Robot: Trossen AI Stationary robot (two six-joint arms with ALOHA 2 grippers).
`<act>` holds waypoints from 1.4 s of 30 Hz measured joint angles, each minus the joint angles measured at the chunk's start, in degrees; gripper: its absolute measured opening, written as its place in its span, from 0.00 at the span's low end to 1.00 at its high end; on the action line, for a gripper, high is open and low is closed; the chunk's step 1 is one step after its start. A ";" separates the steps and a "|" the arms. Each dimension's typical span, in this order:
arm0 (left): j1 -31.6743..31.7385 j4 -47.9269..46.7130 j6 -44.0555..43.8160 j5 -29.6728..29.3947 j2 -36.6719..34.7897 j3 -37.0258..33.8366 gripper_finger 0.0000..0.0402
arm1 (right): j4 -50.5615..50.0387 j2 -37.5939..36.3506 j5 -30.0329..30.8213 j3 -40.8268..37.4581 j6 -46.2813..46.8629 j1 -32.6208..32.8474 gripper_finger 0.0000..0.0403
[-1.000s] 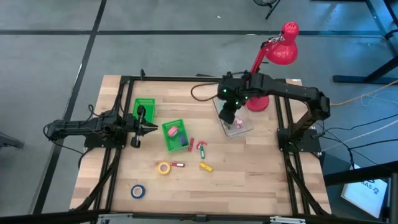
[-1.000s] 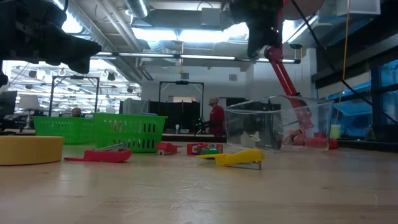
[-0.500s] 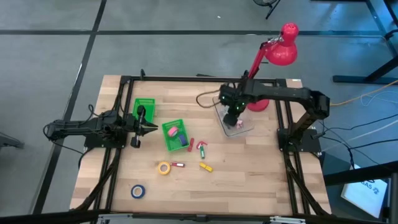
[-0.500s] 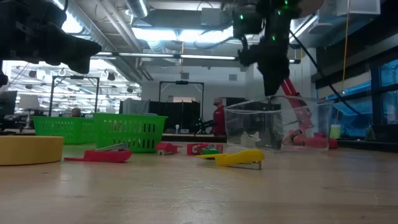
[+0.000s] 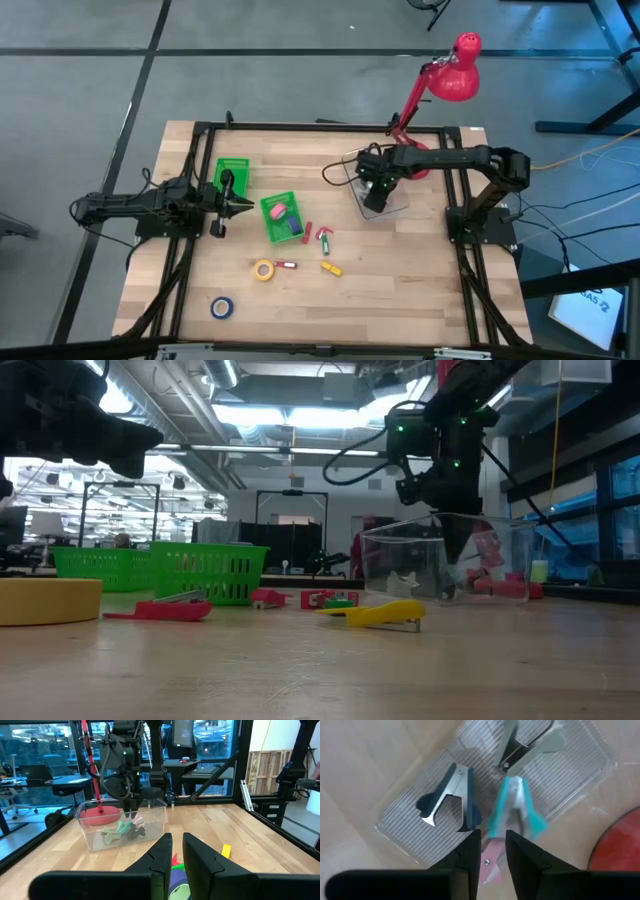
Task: Pick and place Stapler, Stapler remover, tape
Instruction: Put the light blue staple remover into the transparent bin, then put the yellow tape into the right green bin
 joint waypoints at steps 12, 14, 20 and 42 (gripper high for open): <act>0.00 0.00 -0.02 0.00 0.00 0.00 0.11 | -6.81 0.00 -0.24 9.69 0.07 2.44 0.24; 0.00 0.00 -0.02 0.00 0.00 0.00 0.11 | -9.18 0.00 -0.22 12.66 0.09 3.68 0.24; 0.00 0.00 0.00 0.00 0.00 0.00 0.11 | -13.10 -0.04 -0.22 20.02 0.25 8.64 0.24; 0.00 0.00 0.00 0.00 -0.01 0.00 0.11 | -6.34 1.49 -0.22 25.99 13.70 31.44 0.57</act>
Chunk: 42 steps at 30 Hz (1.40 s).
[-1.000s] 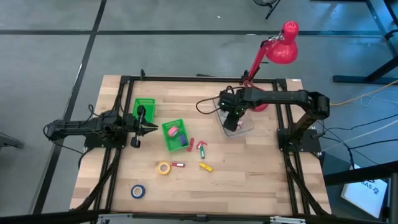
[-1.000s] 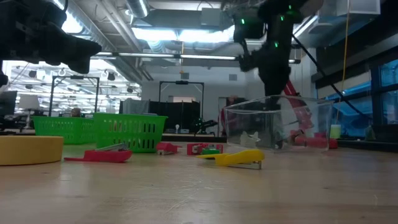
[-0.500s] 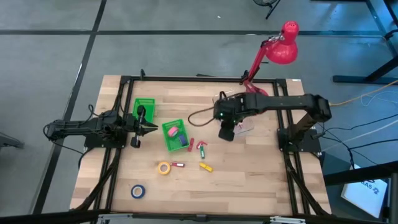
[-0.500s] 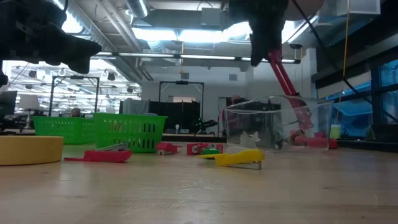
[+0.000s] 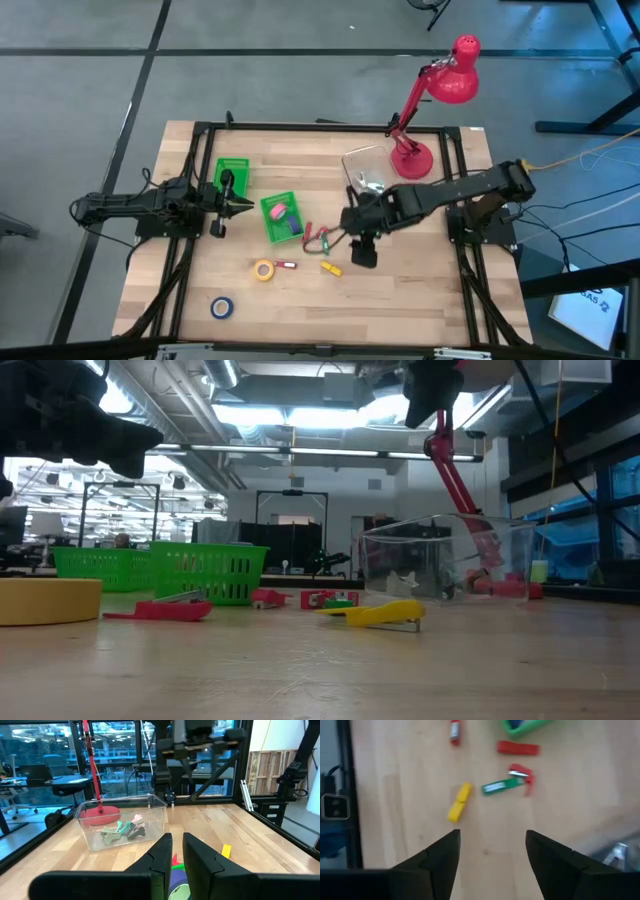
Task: Pick and place Stapler, Stapler remover, tape
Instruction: Put the yellow tape into the right green bin
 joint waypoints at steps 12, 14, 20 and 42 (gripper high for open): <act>0.00 0.04 0.00 0.00 -0.01 0.00 0.11 | 15.55 8.05 -0.01 -0.07 -3.47 5.99 0.58; 0.00 0.06 0.00 0.00 -0.01 0.00 0.11 | 20.78 9.89 0.01 -0.07 -7.04 5.94 0.58; 0.00 0.02 0.00 0.00 -0.01 0.00 0.11 | 33.12 15.41 0.02 -0.07 -27.27 5.98 0.58; 0.00 0.04 -0.01 0.00 0.00 0.00 0.11 | 53.35 -13.90 0.42 -42.22 -33.19 5.53 0.58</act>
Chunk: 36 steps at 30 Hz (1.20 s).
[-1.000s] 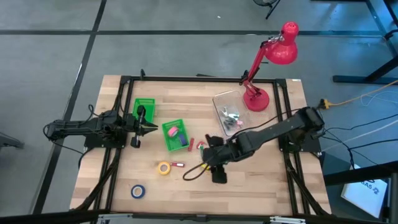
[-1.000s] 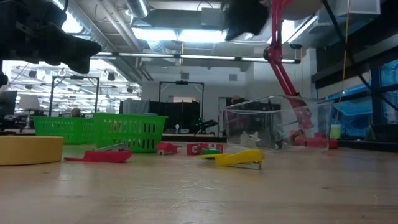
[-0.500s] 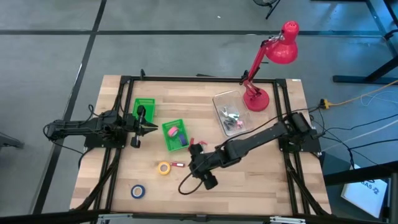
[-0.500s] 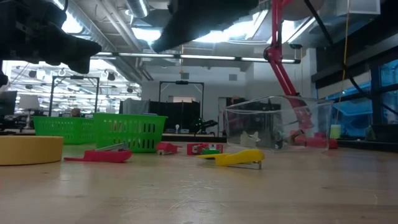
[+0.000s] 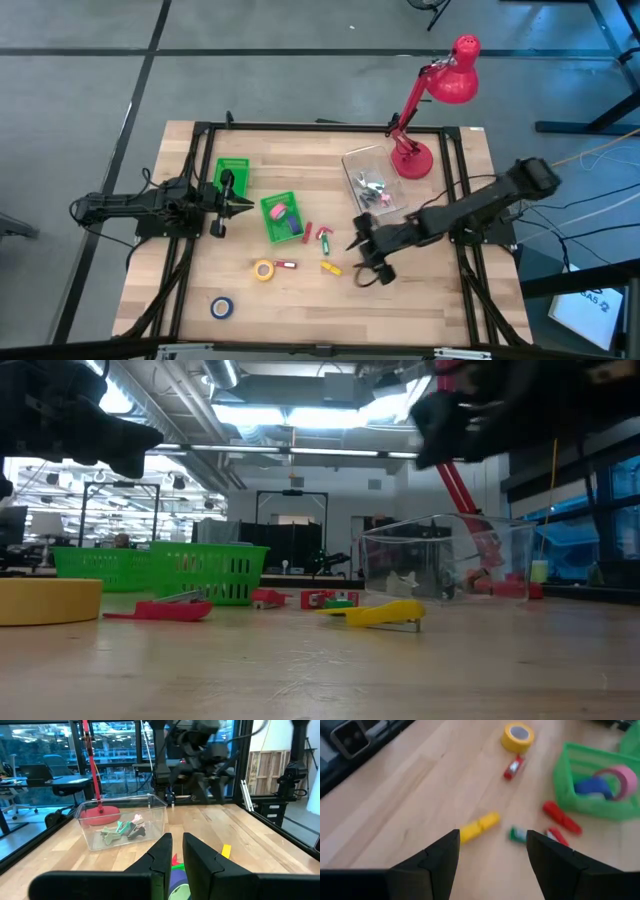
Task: Pick and place Stapler, Stapler remover, tape
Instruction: Put the yellow tape into the right green bin
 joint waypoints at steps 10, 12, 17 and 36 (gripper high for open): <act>0.00 -0.01 0.01 0.00 -0.01 0.00 0.11 | 11.58 -30.74 0.00 -23.20 -0.01 -2.61 0.58; 0.00 0.01 0.01 0.00 -0.01 0.00 0.11 | 14.81 -35.93 -0.01 -27.02 -0.01 -3.81 0.58; 0.00 -0.01 0.00 0.00 -0.01 0.00 0.11 | 21.19 -46.09 0.00 -33.61 -0.01 -7.32 0.58; 0.00 -0.04 -0.01 -0.01 0.00 0.00 0.11 | 22.81 -71.36 0.00 -45.28 -0.06 -19.33 0.58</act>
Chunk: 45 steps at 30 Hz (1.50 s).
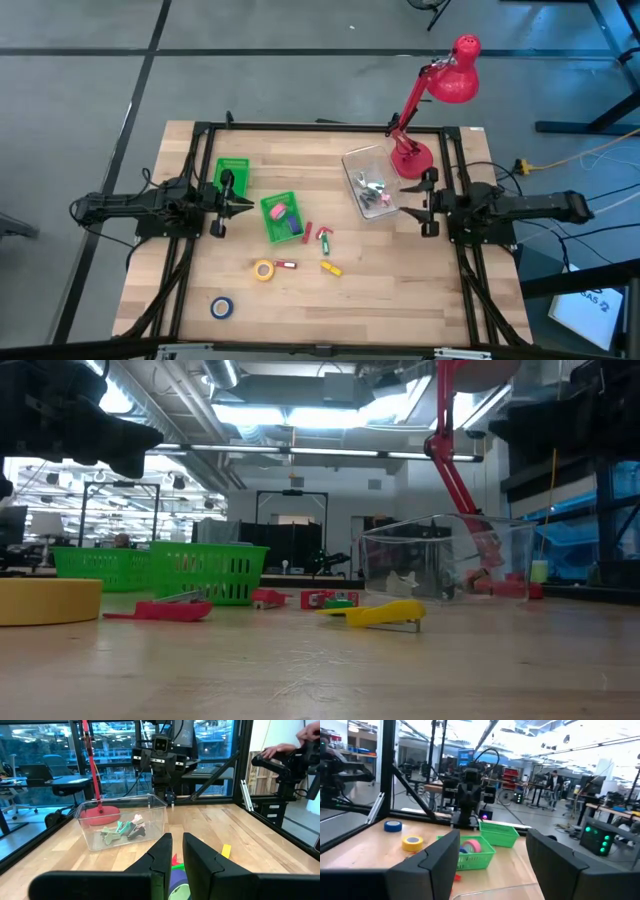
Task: Pick and place Stapler, Stapler remover, tape
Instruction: Put the yellow tape into the right green bin
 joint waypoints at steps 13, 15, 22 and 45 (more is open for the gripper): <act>0.00 0.04 0.00 -0.07 -0.02 0.00 0.11 | -14.89 -11.03 0.00 0.00 2.90 -1.82 0.58; 0.00 0.02 0.00 -0.08 -0.02 0.00 0.11 | -14.66 -11.13 0.04 0.00 3.06 -1.80 0.58; 0.00 0.02 0.00 -0.10 -0.02 0.00 0.11 | -17.35 -11.10 -1.65 0.00 10.93 -1.80 0.58; -0.01 0.02 0.00 -0.17 -0.02 0.00 0.11 | -17.67 -10.85 -4.94 0.00 7.41 -1.69 0.58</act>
